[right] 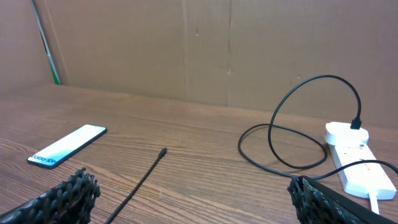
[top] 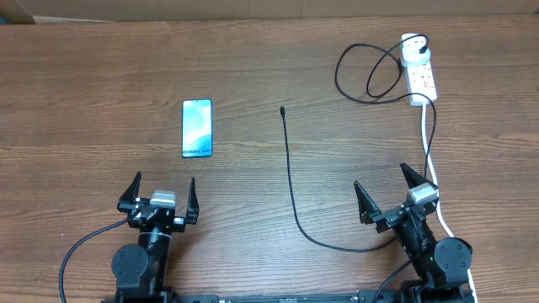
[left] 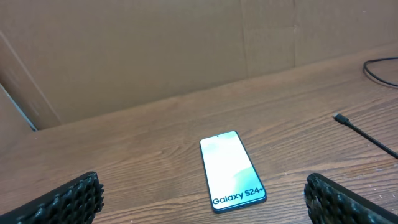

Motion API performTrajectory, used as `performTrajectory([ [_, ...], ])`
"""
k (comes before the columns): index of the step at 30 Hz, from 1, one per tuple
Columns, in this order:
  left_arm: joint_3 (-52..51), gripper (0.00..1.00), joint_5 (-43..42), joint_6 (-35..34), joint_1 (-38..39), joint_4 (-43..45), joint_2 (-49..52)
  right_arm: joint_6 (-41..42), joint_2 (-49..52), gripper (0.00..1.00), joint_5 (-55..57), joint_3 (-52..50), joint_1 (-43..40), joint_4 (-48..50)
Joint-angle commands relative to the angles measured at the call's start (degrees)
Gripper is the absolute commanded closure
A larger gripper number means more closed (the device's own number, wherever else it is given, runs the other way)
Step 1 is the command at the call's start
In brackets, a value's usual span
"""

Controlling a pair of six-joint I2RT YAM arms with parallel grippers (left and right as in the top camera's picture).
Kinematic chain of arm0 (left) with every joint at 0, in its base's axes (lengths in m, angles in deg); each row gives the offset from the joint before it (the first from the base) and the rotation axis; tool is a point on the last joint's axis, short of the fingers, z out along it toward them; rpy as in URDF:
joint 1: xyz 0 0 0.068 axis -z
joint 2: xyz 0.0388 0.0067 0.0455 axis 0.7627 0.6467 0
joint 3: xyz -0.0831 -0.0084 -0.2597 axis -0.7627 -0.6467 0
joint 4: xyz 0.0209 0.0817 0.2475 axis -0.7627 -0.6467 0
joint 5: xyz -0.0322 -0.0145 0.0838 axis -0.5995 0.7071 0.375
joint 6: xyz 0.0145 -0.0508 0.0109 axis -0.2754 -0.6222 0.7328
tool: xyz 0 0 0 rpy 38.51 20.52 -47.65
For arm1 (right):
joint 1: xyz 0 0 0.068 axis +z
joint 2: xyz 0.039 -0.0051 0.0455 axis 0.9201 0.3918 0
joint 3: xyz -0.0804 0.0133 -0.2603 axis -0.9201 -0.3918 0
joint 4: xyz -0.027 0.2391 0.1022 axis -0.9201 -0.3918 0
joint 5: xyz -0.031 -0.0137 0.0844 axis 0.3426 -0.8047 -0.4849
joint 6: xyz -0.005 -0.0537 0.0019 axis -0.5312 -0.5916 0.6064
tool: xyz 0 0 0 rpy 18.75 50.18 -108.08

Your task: Plug charger to phone and switch on socket

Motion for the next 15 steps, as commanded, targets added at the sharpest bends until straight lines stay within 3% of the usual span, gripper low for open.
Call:
performTrajectory([
  [1, 1.33, 0.0, 0.42, -0.79, -0.31, 0.7, -0.33, -0.09, -0.57, 0.0, -0.28, -0.59, 0.04, 0.35],
  [15, 9.88, 0.0, -0.04, -2.12, -0.31, -1.97, 5.46, -0.09, -0.57, 0.0, -0.07, -0.59, 0.02, 0.55],
])
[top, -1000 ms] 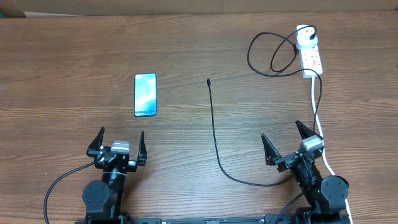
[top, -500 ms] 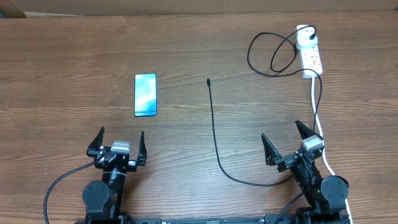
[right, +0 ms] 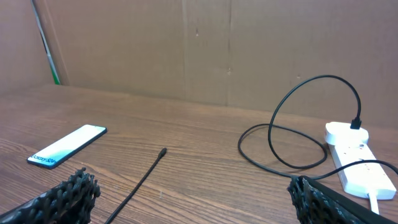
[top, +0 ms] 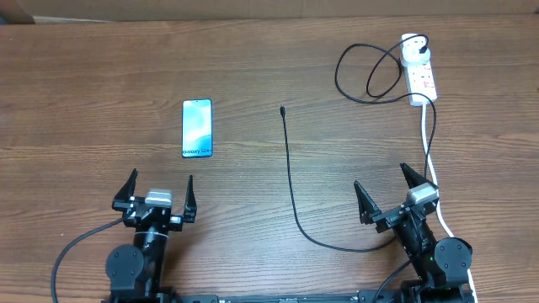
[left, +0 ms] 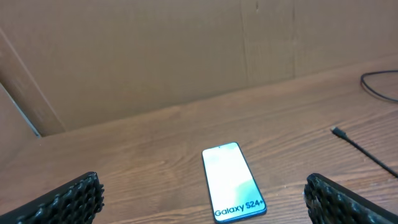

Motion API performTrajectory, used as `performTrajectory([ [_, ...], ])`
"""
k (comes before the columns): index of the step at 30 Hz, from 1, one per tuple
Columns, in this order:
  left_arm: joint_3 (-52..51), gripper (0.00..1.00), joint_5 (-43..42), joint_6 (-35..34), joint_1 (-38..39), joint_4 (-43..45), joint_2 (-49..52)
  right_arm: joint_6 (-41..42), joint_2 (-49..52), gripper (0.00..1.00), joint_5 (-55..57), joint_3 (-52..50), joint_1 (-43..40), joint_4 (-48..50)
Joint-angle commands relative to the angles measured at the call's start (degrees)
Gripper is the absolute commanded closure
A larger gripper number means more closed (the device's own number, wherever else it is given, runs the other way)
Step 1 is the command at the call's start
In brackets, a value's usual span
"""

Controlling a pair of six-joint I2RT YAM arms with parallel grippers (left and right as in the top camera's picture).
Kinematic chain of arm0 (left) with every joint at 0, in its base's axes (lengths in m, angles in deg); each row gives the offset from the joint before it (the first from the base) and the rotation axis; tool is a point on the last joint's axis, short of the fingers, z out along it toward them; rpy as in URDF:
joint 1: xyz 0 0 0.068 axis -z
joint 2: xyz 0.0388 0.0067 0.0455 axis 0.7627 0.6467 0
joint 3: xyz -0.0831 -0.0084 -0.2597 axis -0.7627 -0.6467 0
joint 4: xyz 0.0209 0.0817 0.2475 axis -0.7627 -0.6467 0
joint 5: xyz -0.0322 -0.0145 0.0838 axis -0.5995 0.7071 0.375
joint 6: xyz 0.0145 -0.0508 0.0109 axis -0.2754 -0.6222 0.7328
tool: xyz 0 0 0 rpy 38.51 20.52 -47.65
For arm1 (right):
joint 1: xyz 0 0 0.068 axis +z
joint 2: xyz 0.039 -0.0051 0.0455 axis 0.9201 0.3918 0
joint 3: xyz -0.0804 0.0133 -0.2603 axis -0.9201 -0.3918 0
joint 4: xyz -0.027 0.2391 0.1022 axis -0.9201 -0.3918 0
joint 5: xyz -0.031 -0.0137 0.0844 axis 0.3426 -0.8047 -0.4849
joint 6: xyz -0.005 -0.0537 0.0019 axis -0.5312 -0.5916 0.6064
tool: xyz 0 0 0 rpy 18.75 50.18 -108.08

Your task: Plug charger to phone and switch on socket

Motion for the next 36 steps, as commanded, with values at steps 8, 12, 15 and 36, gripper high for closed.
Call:
performTrajectory([
  [8, 22.77, 0.0, -2.71, -1.42, -0.31, -6.49, 21.59, -0.02, -0.57, 0.0, -0.09, -0.59, 0.02, 1.68],
  [12, 37.03, 0.0, -4.35, -1.4, -0.31, -15.87, 35.08, 3.98, -0.57, 0.0, -0.07, -0.57, -0.04, 1.62],
  [15, 47.43, 0.0, -6.16, -1.42, -0.31, -24.15, 43.71, 8.07, -0.57, 0.0, -0.09, -0.57, -0.02, 0.94],
  [36, 87.17, 0.0, -18.99, -5.81, -0.2, -62.01, 82.77, 12.0, 26.27, 0.0, -3.3, 37.13, -0.02, -25.55],
])
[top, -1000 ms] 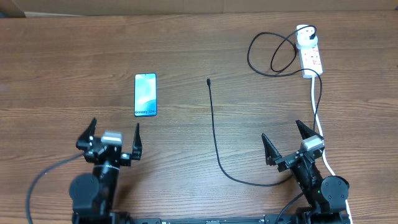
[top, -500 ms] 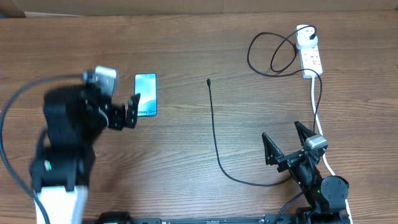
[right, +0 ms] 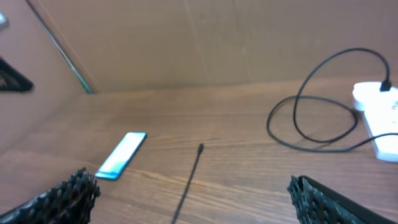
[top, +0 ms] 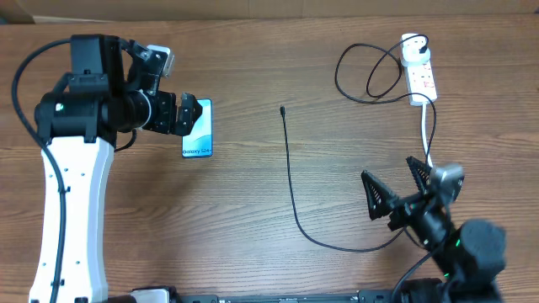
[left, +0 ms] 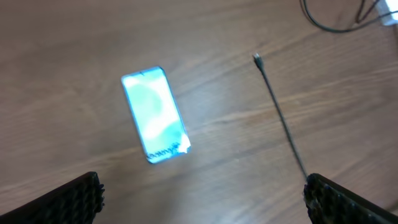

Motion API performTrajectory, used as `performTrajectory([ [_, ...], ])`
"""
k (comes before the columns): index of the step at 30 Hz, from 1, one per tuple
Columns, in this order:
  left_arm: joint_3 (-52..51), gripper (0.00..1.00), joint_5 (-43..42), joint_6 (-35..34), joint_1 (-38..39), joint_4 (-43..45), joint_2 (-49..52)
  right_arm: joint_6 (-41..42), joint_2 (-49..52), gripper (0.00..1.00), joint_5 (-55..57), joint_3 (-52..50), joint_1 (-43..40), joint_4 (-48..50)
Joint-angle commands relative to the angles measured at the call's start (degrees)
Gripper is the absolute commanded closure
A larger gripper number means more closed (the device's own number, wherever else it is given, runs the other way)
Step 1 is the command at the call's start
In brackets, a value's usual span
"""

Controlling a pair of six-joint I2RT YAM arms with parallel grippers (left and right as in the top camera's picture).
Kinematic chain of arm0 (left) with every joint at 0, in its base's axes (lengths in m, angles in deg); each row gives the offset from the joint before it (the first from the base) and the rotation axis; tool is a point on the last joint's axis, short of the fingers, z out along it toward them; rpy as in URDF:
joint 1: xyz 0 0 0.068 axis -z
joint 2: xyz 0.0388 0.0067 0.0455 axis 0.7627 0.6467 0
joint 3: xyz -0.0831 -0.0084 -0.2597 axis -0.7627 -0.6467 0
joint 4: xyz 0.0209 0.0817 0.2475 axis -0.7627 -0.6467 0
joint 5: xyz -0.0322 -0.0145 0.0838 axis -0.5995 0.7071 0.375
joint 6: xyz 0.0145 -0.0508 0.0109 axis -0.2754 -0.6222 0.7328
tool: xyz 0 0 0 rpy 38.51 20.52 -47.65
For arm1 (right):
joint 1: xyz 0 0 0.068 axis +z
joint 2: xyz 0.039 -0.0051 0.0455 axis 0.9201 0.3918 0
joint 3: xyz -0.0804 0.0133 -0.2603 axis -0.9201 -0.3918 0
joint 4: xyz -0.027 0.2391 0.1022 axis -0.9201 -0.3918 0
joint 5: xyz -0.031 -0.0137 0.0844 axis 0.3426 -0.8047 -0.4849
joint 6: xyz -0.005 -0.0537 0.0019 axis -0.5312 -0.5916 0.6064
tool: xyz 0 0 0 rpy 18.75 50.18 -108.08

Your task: Plug charger to phone and switch on socket

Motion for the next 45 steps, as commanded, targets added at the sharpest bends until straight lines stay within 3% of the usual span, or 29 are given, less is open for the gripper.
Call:
performTrajectory([
  [1, 1.6, 0.0, -5.7, -3.54, -0.2, -1.55, 1.64, 0.24, 10.97, 0.0, -0.52, 12.76, -0.02, -7.8],
  [4, 1.6, 0.01, -5.99, -3.52, -0.2, -0.22, 2.6, 0.22, 21.27, 0.0, -0.52, 24.5, -0.02, -19.17],
  [6, 1.6, 0.08, -5.27, -3.52, 0.11, 0.61, 3.45, 0.22, 27.54, 0.0, -0.5, 31.61, -0.02, -26.03],
  [12, 1.62, 0.06, 11.34, -10.8, 2.89, 0.92, 8.11, 0.26, 42.93, 0.0, -0.31, 45.79, -0.02, -36.61],
  [17, 1.62, 0.05, 15.65, -14.03, 4.26, 2.82, 13.49, 0.26, 49.62, 0.0, -5.77, 46.56, -0.02, -36.61],
  [24, 1.62, 0.03, 14.51, -14.01, 4.33, 5.66, 21.33, 0.26, 54.55, 0.0, -6.51, 46.56, -0.02, -36.63],
  [32, 1.62, 0.03, 14.88, -14.01, 5.97, 10.45, 28.59, 0.26, 56.37, 0.0, -6.49, 46.51, -0.02, -36.65],
  [45, 1.62, 0.04, 24.7, -16.17, 8.2, 14.03, 37.38, 0.26, 56.46, 0.0, -5.07, 46.51, -0.02, -37.29],
])
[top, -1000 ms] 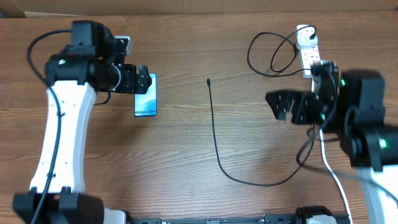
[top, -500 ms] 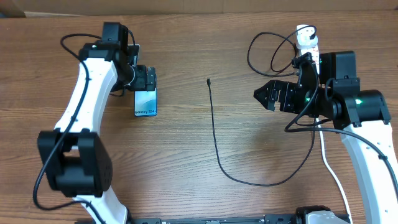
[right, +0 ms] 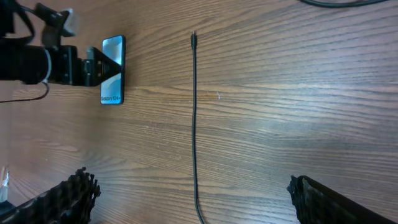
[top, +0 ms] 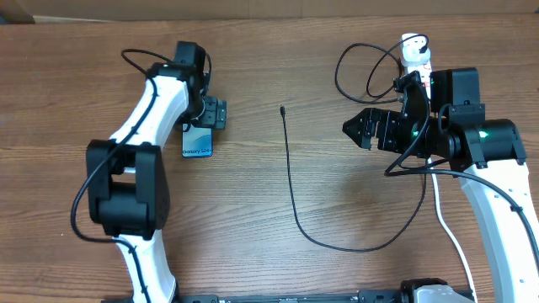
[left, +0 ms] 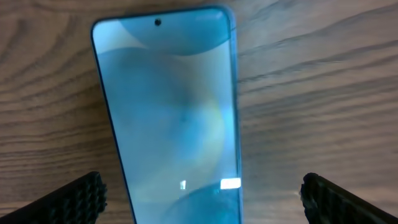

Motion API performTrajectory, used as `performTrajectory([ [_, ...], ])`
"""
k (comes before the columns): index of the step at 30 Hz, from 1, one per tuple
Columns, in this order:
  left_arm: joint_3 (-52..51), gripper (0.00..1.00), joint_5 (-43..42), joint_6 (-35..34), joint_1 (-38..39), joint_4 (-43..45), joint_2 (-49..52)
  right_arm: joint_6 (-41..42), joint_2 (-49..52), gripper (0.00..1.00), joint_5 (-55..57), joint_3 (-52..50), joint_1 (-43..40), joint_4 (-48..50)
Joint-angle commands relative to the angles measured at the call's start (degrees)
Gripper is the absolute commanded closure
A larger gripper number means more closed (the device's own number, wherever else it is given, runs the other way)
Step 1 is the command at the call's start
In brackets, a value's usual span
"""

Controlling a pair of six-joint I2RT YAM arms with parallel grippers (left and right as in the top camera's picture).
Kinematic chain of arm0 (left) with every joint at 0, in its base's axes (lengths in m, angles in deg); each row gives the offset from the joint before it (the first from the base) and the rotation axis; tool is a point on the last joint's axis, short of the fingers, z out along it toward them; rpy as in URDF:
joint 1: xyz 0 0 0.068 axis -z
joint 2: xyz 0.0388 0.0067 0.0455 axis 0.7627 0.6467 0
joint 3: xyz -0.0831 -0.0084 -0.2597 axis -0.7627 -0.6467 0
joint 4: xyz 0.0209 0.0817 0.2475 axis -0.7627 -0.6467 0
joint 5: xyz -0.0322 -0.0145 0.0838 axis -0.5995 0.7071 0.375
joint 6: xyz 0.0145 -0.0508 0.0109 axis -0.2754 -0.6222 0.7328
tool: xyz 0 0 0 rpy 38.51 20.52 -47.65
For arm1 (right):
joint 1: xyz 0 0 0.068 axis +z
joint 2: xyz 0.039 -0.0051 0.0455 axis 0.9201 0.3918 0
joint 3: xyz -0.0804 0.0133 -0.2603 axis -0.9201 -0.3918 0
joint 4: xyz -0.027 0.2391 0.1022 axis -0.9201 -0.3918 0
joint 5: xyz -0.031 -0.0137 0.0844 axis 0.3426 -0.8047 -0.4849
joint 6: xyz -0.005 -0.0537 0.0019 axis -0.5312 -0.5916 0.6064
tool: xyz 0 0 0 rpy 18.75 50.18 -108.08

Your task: Plug charger to phone and switch on socket

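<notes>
The phone (top: 198, 143) lies face up on the wooden table, screen lit, and fills the left wrist view (left: 168, 118). My left gripper (top: 205, 118) hangs low over the phone's far end, open, with a finger on either side (left: 68, 199) and nothing held. The black charger cable (top: 289, 177) runs down the table's middle, its free plug tip (right: 193, 35) pointing away. My right gripper (top: 358, 130) is raised at the far right, open and empty, looking down on the cable (right: 194, 112). The white socket strip (top: 413, 46) sits at the far right corner, partly hidden by the right arm.
The cable loops in coils (top: 366, 71) beside the socket strip. A white lead (top: 446, 227) runs from the strip down the right side to the near edge. Cardboard walls border the table's far edge.
The left gripper was high up at the phone's left; now it is low over the phone's far end. The right arm has moved from the near right to the far right, above the cable.
Both arms stood folded at the near edge with grippers open, phone and cable lying untouched. Then the left arm was stretched out beside the phone and the right gripper had lifted. Now the left gripper straddles the phone and the right hangs near the socket strip.
</notes>
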Motion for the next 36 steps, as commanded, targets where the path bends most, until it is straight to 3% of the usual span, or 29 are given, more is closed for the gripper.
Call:
performTrajectory([
  [1, 1.22, 0.04, 2.93, -1.42, -0.74, 0.09, 2.49, -0.02, -0.04, 0.0, 1.16, 1.25, -0.02, -0.2],
  [24, 0.76, 0.02, 0.02, 2.1, -1.18, 5.01, 5.42, -0.02, -0.04, 0.0, 2.49, 1.18, -0.02, -1.14],
  [36, 0.13, 0.21, -0.26, 1.57, -1.16, 4.46, 5.42, -0.02, -0.04, 0.0, 2.47, 1.18, -0.02, -1.09],
])
